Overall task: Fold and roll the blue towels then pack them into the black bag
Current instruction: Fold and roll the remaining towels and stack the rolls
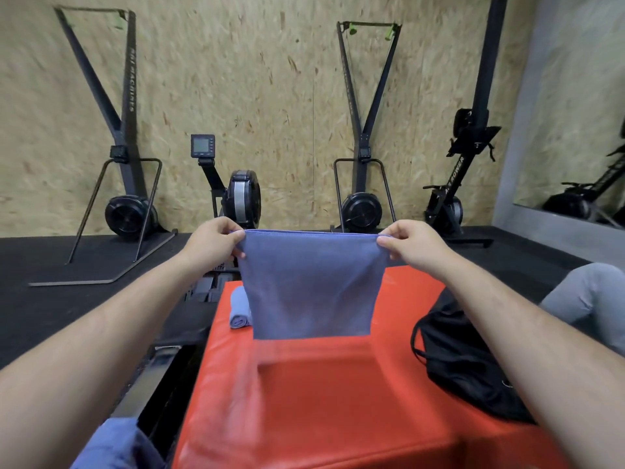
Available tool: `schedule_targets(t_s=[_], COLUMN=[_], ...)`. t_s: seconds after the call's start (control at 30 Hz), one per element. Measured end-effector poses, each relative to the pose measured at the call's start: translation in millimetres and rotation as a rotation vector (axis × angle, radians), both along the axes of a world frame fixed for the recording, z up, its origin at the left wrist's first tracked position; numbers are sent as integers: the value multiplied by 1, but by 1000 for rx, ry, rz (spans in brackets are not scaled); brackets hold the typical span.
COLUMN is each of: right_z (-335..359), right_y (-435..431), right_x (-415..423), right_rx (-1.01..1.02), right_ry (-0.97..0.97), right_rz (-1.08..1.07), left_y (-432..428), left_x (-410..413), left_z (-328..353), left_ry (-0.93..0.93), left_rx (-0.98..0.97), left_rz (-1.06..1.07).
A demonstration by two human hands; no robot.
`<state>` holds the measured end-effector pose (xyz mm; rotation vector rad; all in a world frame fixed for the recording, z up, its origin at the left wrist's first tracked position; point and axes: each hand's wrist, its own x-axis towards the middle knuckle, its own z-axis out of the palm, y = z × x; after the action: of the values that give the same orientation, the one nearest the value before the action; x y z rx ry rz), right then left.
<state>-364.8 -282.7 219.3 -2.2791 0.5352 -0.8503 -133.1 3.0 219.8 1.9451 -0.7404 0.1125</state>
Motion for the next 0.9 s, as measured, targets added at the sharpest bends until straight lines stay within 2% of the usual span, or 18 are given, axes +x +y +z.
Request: schedule_targets(t_s=[0.3, 0.4, 0.5, 0.63, 0.9], right_z=[20, 16, 5, -15, -43], right_y=[15, 13, 11, 7, -10], right_x=[-25, -22, -16, -3, 19], right_rx=[-6, 43, 186, 138, 100], right_ry=[-14, 20, 9, 64, -97], right_rz=[58, 48, 83, 44, 1], left_y=[23, 20, 11, -2, -18], left_x=[-23, -19, -10, -2, 19], left_z=[17, 12, 0, -20, -41], left_ry=[-42, 4, 78, 102, 31], left_rx=[20, 39, 13, 25, -121], left_rz=[51, 51, 16, 2, -23])
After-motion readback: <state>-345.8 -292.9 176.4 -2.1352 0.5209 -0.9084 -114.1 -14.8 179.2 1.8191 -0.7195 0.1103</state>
